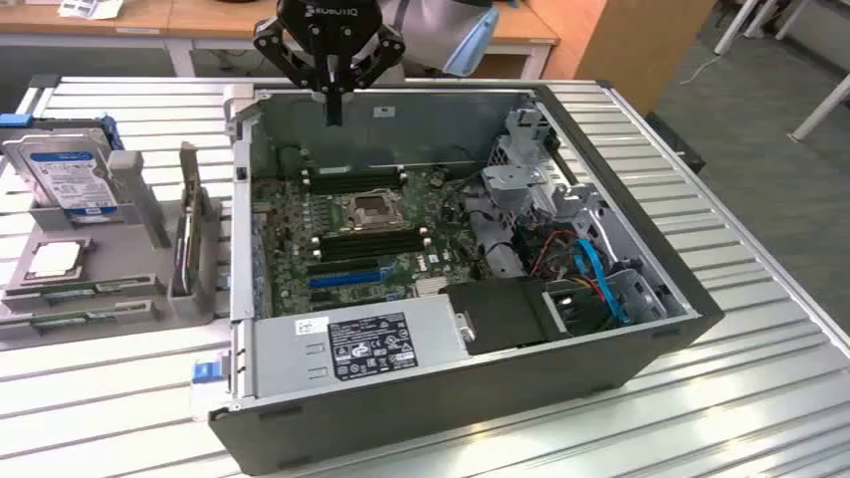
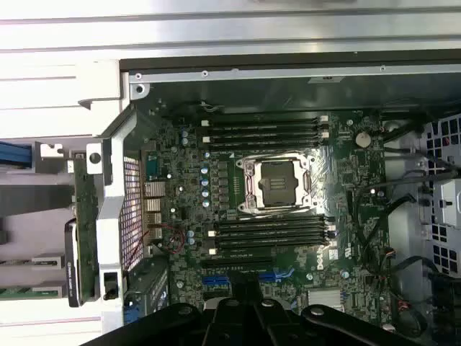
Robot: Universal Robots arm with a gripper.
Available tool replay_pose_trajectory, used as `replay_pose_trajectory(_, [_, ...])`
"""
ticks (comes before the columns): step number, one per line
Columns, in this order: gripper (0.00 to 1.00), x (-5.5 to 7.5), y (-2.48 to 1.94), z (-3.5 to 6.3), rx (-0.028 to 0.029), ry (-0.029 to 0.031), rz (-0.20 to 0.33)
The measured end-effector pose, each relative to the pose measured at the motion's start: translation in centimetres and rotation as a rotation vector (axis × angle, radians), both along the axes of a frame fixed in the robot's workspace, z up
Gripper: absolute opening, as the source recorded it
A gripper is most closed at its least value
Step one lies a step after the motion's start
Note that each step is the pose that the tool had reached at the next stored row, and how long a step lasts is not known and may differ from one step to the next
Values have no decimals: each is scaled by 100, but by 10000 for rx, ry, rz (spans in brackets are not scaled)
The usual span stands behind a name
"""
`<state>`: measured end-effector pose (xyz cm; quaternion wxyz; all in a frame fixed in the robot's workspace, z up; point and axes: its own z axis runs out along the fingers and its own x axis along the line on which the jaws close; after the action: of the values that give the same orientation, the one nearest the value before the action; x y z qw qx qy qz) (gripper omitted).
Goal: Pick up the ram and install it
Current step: 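Reach for the ram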
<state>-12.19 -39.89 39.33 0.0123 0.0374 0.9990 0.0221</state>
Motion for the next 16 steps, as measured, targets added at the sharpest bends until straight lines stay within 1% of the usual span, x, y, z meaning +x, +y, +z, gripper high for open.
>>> replay_pose_trajectory(11, [10,-1,0,0,0,7,0])
replay_pose_trajectory(16, [10,-42,0,-1,0,6,-1])
